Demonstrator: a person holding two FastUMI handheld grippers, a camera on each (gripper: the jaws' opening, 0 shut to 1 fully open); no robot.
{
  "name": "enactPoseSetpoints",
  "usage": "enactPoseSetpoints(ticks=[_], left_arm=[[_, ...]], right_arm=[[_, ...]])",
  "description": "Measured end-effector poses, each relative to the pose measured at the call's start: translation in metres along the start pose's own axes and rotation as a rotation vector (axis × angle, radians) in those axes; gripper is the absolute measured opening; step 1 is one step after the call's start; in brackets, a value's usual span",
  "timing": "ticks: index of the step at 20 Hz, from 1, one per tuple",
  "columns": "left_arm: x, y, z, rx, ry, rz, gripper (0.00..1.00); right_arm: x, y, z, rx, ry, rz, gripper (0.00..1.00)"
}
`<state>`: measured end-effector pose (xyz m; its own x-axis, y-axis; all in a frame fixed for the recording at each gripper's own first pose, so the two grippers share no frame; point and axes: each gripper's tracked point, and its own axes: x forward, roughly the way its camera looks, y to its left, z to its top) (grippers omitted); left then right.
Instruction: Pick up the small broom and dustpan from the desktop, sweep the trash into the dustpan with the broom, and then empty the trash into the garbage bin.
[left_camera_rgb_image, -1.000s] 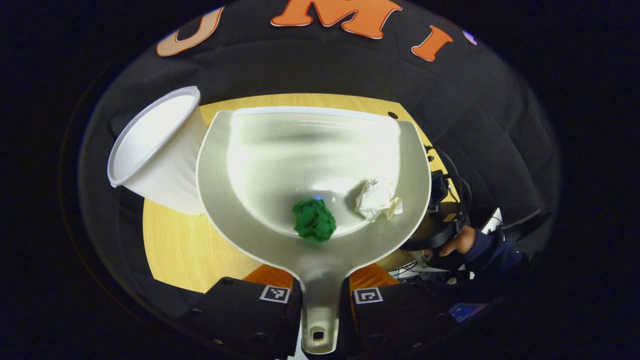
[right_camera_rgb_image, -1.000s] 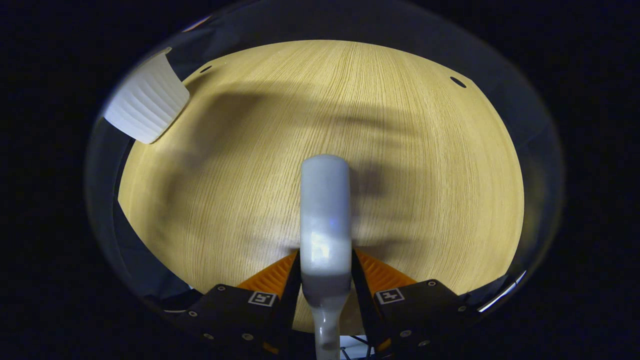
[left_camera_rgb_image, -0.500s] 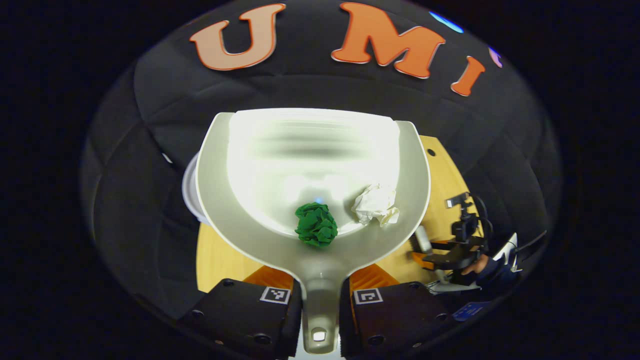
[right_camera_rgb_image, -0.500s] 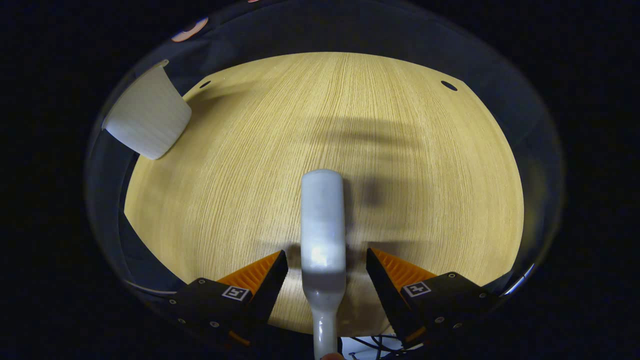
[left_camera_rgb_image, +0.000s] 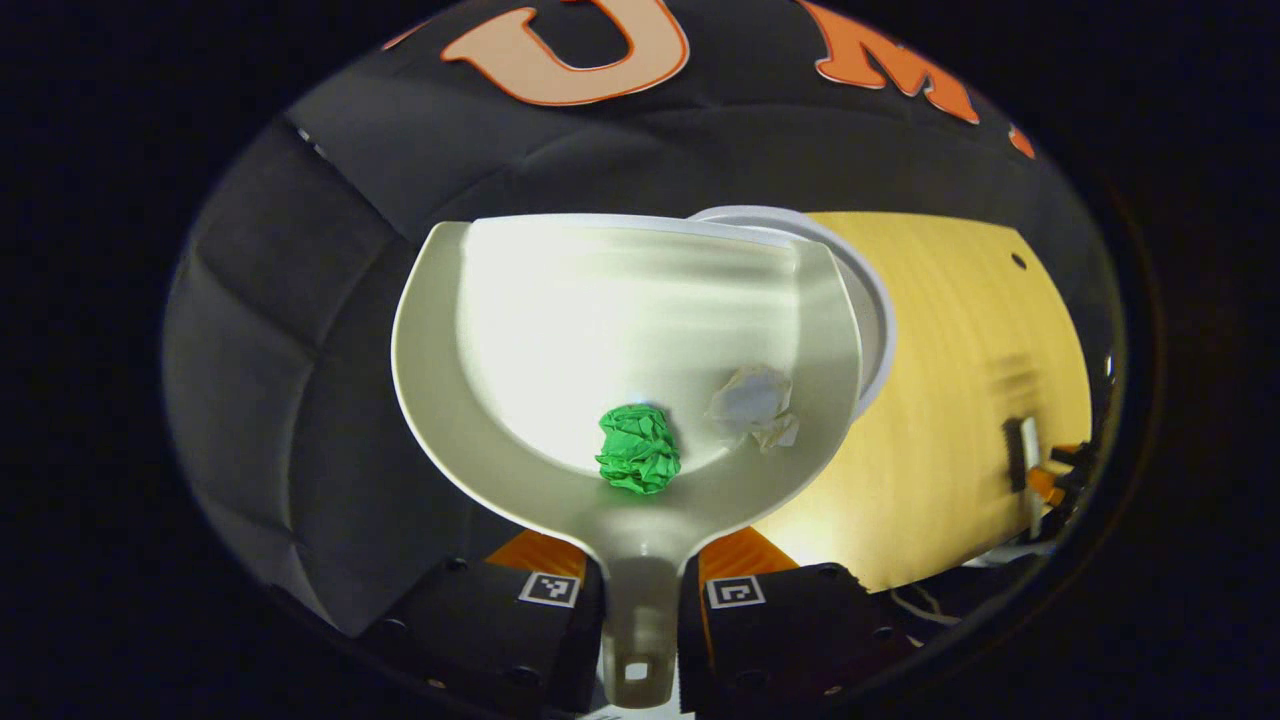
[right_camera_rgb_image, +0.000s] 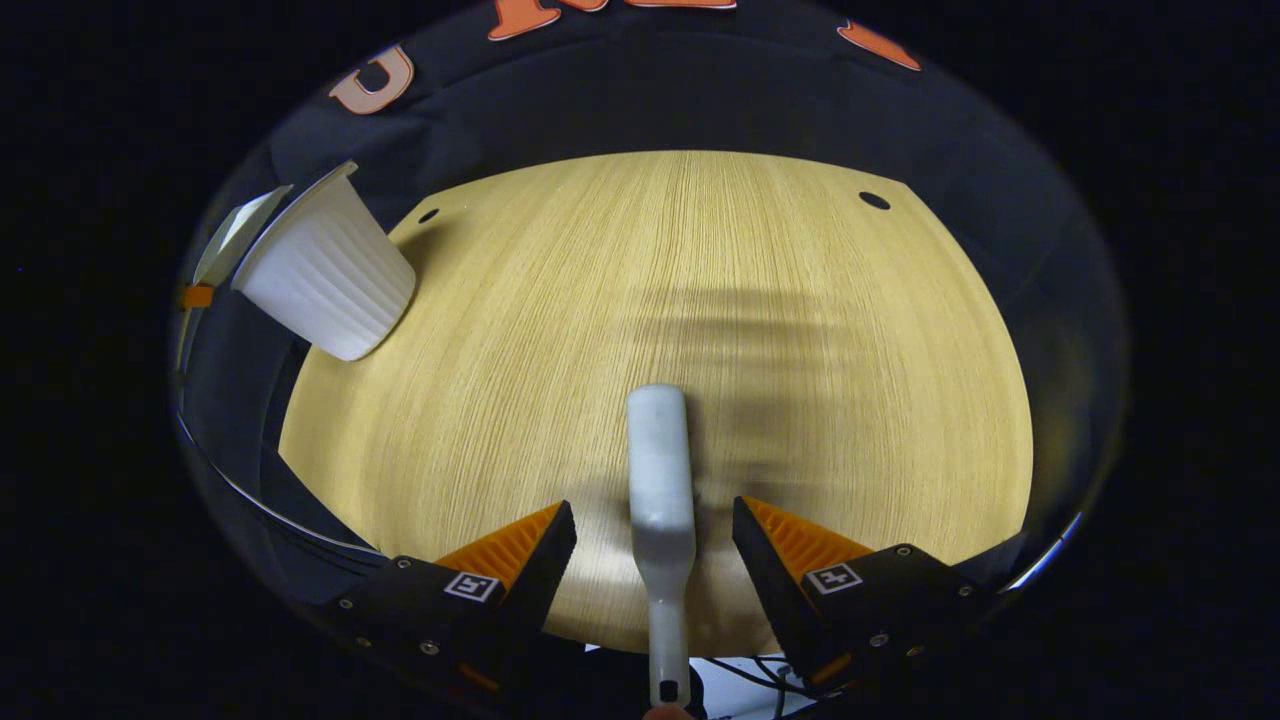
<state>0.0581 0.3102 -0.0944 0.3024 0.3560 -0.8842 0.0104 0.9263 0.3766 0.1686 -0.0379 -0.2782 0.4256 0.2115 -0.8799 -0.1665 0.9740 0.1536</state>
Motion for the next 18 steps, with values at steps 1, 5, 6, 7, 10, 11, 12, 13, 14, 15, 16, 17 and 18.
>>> enactPoseSetpoints(ticks=[1,5,6,7,10,11,12,13,14,15,16,17,18], left_arm=[[0.008,0.006,0.006,0.052,0.008,0.034,0.32],[0.02,0.012,0.016,0.229,0.032,0.156,0.31],[0.02,0.013,0.018,0.275,0.033,0.183,0.31],[0.016,0.015,0.023,0.339,0.032,0.227,0.31],[0.012,0.018,0.032,0.519,0.02,0.357,0.31],[0.012,0.028,0.03,0.553,0.018,0.384,0.31],[0.013,0.037,0.027,0.594,0.01,0.408,0.31],[0.016,0.044,0.024,0.635,0.007,0.455,0.31],[0.02,0.051,0.021,0.687,-0.005,0.505,0.31],[0.025,0.058,0.017,0.709,-0.011,0.53,0.31],[0.03,0.064,0.013,0.71,-0.016,0.535,0.31],[0.034,0.073,0.009,0.717,-0.011,0.558,0.31],[0.043,0.081,0.005,0.732,-0.016,0.585,0.31]], right_arm=[[-0.005,0.0,0.004,0.007,-0.015,-0.001,0.95],[-0.02,-0.008,0.011,0.033,-0.063,-0.012,0.95],[-0.022,-0.01,0.012,0.039,-0.068,-0.02,0.95],[-0.023,-0.012,0.012,0.044,-0.069,-0.025,0.95],[-0.023,-0.019,0.011,0.049,-0.069,-0.045,0.95],[-0.023,-0.019,0.011,0.049,-0.066,-0.047,0.95],[-0.024,-0.019,0.011,0.048,-0.065,-0.048,0.95],[-0.023,-0.019,0.01,0.045,-0.064,-0.052,0.95],[-0.022,-0.019,0.009,0.041,-0.063,-0.054,0.95],[-0.021,-0.02,0.008,0.033,-0.054,-0.064,0.95],[-0.02,-0.024,0.006,0.028,-0.046,-0.079,0.95],[-0.018,-0.028,0.003,0.023,-0.035,-0.099,0.95],[-0.016,-0.032,0.001,0.018,-0.021,-0.122,0.95]])
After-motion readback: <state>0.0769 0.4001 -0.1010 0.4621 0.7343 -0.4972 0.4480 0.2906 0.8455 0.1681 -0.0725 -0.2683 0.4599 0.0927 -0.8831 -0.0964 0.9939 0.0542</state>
